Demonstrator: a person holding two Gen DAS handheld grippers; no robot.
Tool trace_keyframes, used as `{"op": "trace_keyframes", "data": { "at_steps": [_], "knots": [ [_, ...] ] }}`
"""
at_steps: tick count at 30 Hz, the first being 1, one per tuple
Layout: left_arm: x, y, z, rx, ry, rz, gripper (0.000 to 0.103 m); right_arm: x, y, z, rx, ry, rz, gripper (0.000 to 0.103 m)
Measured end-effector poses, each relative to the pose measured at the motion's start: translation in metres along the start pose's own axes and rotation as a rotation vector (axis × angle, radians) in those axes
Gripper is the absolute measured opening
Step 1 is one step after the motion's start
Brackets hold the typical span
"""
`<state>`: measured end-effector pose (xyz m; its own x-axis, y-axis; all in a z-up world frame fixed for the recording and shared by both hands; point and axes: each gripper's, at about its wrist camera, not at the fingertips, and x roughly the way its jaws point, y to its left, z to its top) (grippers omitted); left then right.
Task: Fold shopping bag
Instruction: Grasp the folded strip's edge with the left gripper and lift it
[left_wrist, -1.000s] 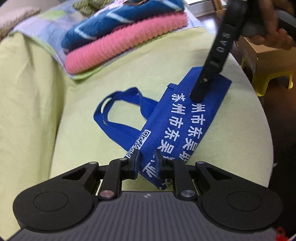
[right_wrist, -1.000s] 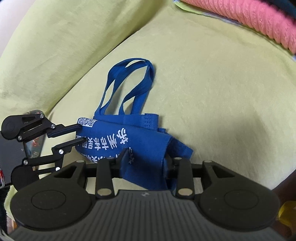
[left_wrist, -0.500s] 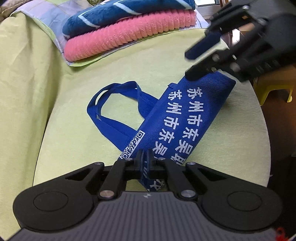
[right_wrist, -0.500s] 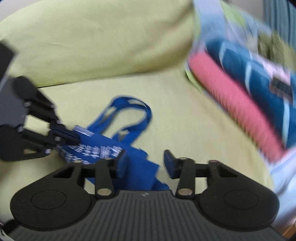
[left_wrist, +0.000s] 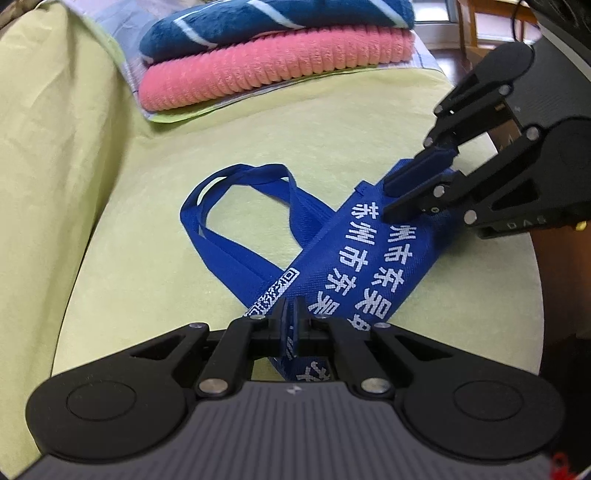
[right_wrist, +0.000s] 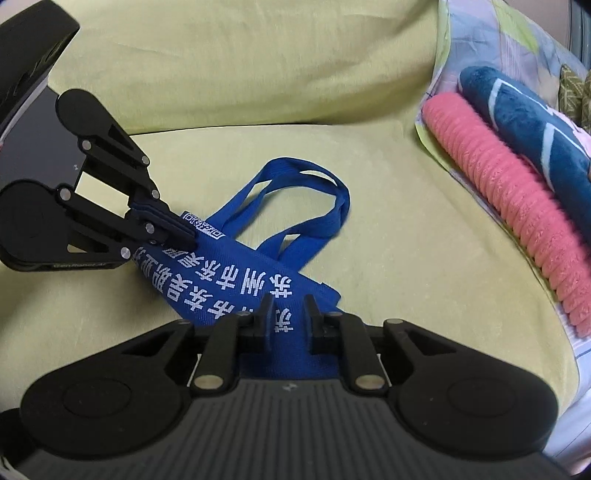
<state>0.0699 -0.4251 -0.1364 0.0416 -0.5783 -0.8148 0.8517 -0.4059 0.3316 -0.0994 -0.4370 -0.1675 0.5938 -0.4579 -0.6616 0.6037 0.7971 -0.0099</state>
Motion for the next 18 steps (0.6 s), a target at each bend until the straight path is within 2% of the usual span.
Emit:
{"op": "trace_keyframes", "data": {
  "at_steps": [8, 18],
  "knots": [
    [-0.0026, -0.0005, 0.003, -0.074, 0.018, 0.026, 0.0, -0.0005, 0.0028, -0.0007, 0.006, 0.0, -0.005, 0.014],
    [-0.0033, -0.0041, 0.0035, -0.07, 0.026, 0.042, 0.0, -0.0002, 0.0028, -0.0006, 0.006, 0.003, 0.003, 0.014]
  ]
}}
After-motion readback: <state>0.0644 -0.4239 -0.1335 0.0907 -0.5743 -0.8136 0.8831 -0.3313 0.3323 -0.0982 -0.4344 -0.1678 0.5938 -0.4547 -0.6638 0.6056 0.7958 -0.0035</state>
